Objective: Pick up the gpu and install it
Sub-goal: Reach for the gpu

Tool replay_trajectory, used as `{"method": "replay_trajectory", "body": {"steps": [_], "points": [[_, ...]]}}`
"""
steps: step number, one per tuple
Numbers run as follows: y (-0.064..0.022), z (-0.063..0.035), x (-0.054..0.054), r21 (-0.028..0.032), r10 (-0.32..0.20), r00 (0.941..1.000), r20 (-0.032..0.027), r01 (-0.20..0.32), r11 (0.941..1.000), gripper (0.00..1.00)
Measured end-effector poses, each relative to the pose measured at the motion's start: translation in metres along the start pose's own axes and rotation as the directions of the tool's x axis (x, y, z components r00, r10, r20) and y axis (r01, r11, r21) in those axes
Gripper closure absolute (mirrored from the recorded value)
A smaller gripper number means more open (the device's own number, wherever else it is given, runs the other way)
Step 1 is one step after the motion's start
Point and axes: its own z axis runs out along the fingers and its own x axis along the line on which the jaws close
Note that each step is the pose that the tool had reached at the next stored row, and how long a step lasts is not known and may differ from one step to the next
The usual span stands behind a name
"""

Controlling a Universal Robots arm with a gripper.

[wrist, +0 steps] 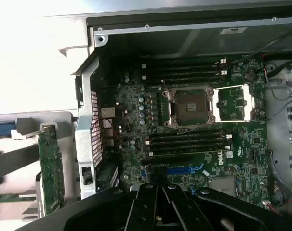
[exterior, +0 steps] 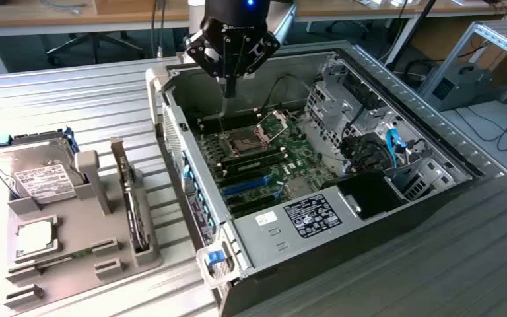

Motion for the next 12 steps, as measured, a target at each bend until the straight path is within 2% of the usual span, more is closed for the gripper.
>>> {"method": "replay_trajectory", "body": {"steps": [4, 12], "points": [[-0.0006, -0.0002, 0.008, 0.0000, 0.000, 1.0000, 0.0003, 0.000, 1.0000, 0.89], [-0.0013, -0.0005, 0.017, 0.0000, 0.000, 1.0000, 0.0003, 0.000, 1.0000, 0.89]]}}
